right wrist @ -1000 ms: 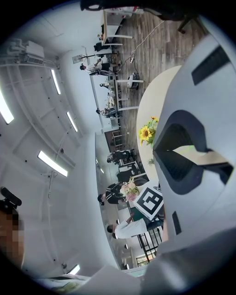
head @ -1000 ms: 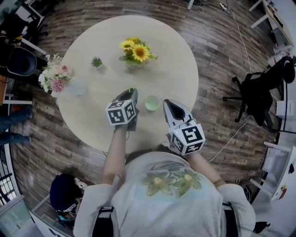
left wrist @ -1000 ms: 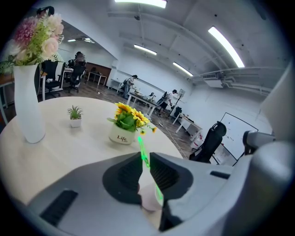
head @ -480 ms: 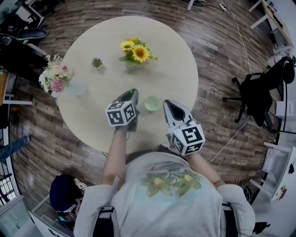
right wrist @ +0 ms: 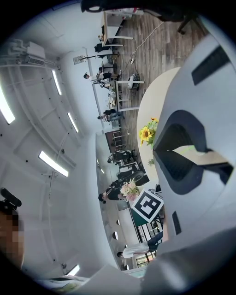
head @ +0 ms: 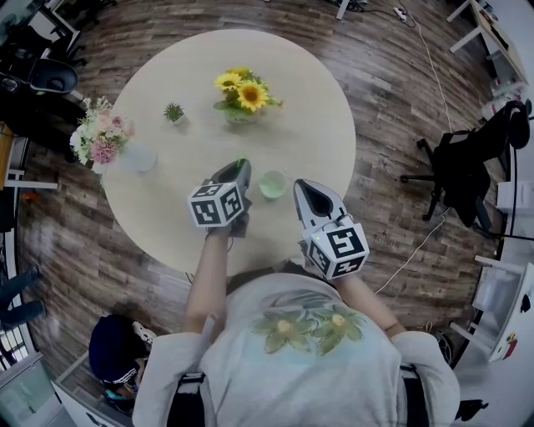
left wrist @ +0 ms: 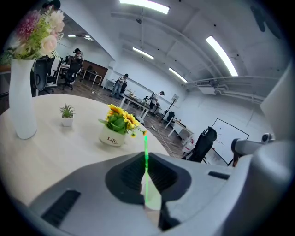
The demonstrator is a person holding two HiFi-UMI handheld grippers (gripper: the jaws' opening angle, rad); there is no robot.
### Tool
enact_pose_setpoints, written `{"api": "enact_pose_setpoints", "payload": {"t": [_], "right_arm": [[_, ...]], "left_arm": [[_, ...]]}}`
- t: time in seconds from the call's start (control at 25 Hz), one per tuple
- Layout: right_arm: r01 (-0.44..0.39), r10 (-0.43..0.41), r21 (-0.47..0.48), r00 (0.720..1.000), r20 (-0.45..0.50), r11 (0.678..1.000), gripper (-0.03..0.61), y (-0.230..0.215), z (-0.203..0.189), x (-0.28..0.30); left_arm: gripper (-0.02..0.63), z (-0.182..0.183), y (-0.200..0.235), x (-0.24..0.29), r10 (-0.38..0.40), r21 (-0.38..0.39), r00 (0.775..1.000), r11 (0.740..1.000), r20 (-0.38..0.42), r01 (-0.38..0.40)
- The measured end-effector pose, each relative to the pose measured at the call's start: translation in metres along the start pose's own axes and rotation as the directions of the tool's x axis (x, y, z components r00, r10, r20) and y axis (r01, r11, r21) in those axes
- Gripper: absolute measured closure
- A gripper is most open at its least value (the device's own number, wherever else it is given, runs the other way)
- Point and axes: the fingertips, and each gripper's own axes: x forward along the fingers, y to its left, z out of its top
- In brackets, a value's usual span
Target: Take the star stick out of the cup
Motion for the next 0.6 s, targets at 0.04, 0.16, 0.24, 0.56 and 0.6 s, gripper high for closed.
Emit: {"api": "enact_pose_setpoints", "payload": {"t": [0.04,0.16,0.24,0.56,0.6], "right_arm": [[0.001,-0.001,0.0,1.0,0.001,1.0,0.562,0.0,0.0,-0.001],[0.003,-0.003,0.002,1.0,0.005,1.0,0.562,-0.001,0.0,-0.003],[0.004,-0.004,0.003,1.0,0.007,1.0,0.563,0.0,0.0,-0.006],[-0.001,0.001,0.002,1.0,0.008,1.0,0.563,0.001,0.0,-0.011],[-0.002,0.002,0.002,1.0,0.008,1.0,0.563,0.002,-0.001,-0.012]], "left_arm": [[0.595,0.0,-0.001,-0.001,0.0,0.0,1.0,1.0,0.004,0.0],[0.595,0.001,-0.004,-0.004,0.002,0.002,1.0,1.0,0.013,-0.002],[0.595,0.0,-0.006,-0.006,0.002,0.004,1.0,1.0,0.015,-0.002],[0.595,0.002,-0.012,-0.013,-0.006,-0.009,0.999,1.0,0.034,0.006],[0.597,0.002,-0.013,-0.014,-0.007,-0.009,0.999,1.0,0.037,0.007]]}}
